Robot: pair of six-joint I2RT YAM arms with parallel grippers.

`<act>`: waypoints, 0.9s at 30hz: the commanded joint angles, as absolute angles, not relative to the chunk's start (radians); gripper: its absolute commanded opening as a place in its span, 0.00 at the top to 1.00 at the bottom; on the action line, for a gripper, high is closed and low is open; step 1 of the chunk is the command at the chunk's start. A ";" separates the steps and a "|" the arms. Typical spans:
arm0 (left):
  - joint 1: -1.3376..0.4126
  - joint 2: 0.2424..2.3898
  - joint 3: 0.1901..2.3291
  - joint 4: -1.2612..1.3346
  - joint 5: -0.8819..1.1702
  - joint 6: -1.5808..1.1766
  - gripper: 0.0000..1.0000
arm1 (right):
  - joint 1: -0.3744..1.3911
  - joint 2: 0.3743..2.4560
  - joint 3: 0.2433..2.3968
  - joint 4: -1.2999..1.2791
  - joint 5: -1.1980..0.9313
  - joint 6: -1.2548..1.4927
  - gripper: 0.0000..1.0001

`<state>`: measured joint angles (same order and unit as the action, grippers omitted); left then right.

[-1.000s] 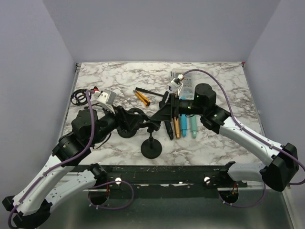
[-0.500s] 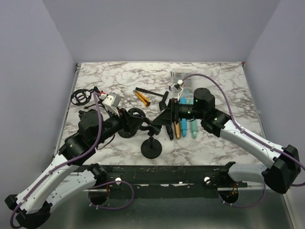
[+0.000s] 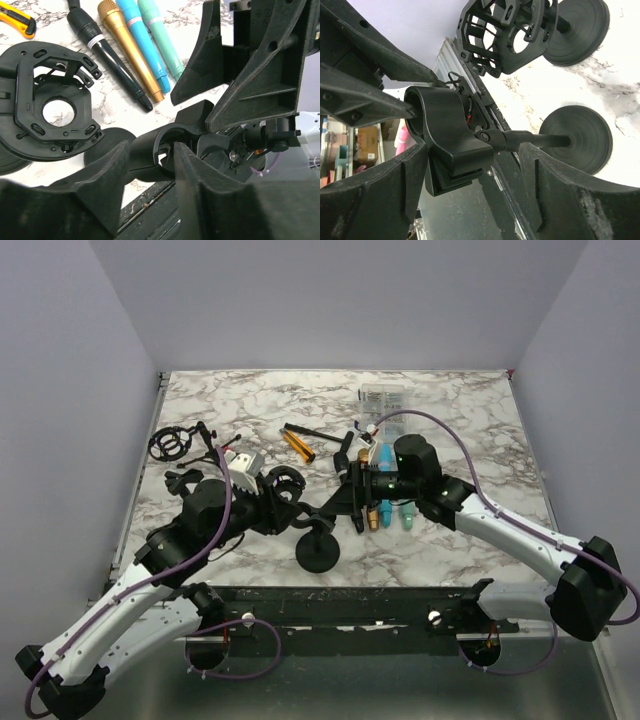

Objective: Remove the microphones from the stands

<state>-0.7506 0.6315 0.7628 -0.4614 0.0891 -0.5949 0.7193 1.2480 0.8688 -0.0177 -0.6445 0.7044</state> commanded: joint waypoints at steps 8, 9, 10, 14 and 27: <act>-0.751 0.653 1.049 -0.537 -0.043 -0.484 0.20 | 0.723 1.170 1.158 -0.343 -0.371 0.527 0.01; -0.750 0.659 1.079 -0.543 -0.052 -0.469 0.17 | 0.723 1.168 1.195 -0.377 -0.324 0.507 0.00; -0.750 0.663 1.104 -0.548 -0.063 -0.455 0.16 | 0.723 1.164 1.226 -0.421 -0.275 0.485 0.00; -0.750 0.651 1.190 -0.575 -0.116 -0.405 0.13 | 0.722 1.137 1.344 -0.583 -0.016 0.411 0.00; -0.751 0.400 1.175 -0.457 -0.365 -0.185 0.05 | 0.722 0.804 1.313 -0.557 0.542 0.297 0.00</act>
